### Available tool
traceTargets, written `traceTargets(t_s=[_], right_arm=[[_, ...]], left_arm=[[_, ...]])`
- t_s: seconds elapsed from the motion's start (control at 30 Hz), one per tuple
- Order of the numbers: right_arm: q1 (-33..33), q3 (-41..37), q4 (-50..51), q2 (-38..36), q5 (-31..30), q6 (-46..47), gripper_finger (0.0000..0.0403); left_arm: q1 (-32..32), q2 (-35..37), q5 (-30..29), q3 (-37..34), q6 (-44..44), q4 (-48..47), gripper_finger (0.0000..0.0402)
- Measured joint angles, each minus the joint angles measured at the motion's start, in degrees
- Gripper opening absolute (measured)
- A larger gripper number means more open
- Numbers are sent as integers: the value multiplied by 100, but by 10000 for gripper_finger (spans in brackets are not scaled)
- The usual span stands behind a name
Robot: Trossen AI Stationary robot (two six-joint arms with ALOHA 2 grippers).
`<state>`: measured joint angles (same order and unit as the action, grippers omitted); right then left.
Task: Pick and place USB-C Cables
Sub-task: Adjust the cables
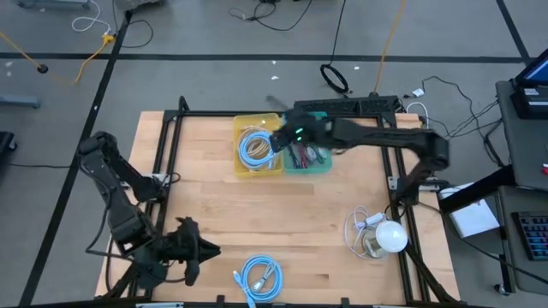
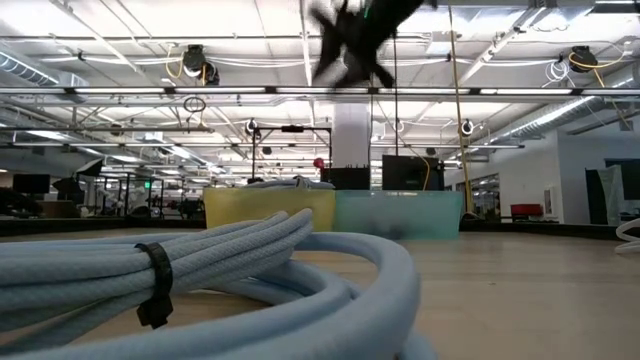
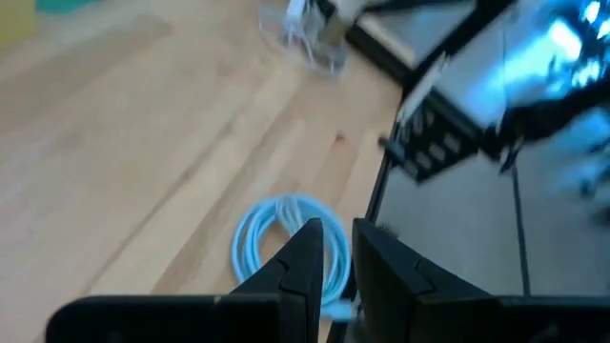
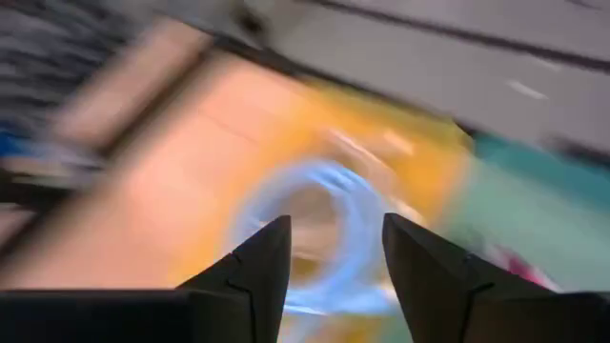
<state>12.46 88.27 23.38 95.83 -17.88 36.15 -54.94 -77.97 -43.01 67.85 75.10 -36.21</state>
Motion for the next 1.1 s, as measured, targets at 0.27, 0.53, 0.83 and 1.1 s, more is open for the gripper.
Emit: traceTargets(t_s=[0.27,0.53,0.83,1.1], right_arm=[[-1040,15,-554,-1699,1311,-714,180],[-3331,7,1163,-2240,-895,27,218],[-4509,4,2058,-1969,-2132,1330,253],[-4786,4,2445,-1267,-1612,1583,248]], left_arm=[[869,-230,2061,0,-1055,25,63],[1798,-1231,4128,1,-1942,-24,106],[2281,-2033,4287,2,-2808,68,224],[2499,-2035,4099,7,-3140,237,226]])
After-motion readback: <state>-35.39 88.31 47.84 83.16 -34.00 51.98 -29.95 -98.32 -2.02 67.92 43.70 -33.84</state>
